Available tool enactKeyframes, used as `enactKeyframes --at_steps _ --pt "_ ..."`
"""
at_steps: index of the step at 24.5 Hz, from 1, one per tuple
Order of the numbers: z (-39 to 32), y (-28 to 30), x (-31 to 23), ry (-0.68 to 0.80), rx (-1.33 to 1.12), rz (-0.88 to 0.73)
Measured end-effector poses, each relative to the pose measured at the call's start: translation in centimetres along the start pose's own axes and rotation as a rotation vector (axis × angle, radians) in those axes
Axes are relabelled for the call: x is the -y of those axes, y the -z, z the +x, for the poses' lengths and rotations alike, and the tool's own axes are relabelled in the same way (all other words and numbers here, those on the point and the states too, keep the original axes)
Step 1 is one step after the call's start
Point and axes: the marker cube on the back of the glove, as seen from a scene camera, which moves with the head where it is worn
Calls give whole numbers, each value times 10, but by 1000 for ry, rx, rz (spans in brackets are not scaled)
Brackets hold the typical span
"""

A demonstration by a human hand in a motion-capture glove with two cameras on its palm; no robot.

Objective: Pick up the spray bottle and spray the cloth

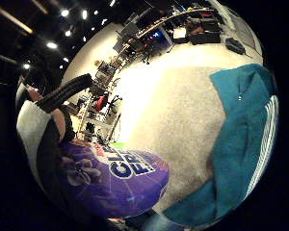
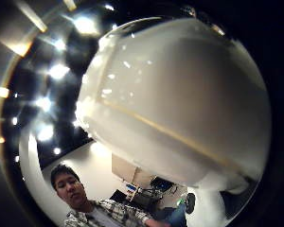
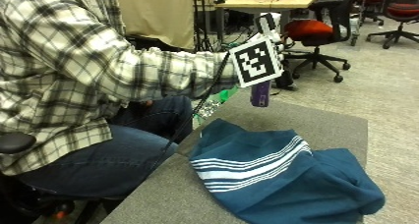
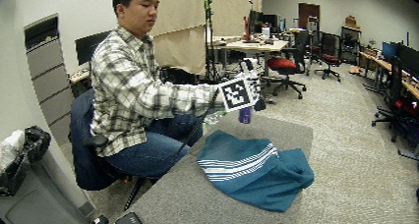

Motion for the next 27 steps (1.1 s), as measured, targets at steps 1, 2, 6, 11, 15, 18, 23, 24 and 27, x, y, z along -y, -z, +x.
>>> enactKeyframes --at_steps 1,2,6,11,15,18,23,24,27 --pt "1 -6 0 0 9 -18" --pt "2 -12 -1 0 15 -37" --pt "10 -31 -1 0 12 -58" --pt "24 -45 -5 -5 25 -81" --pt "36 -51 -5 6 14 -69" --pt "44 -55 -8 19 27 -82" --pt "57 -58 11 29 78 -50" --pt "59 -58 15 35 77 -41" --pt "59 -61 -5 41 59 -71"
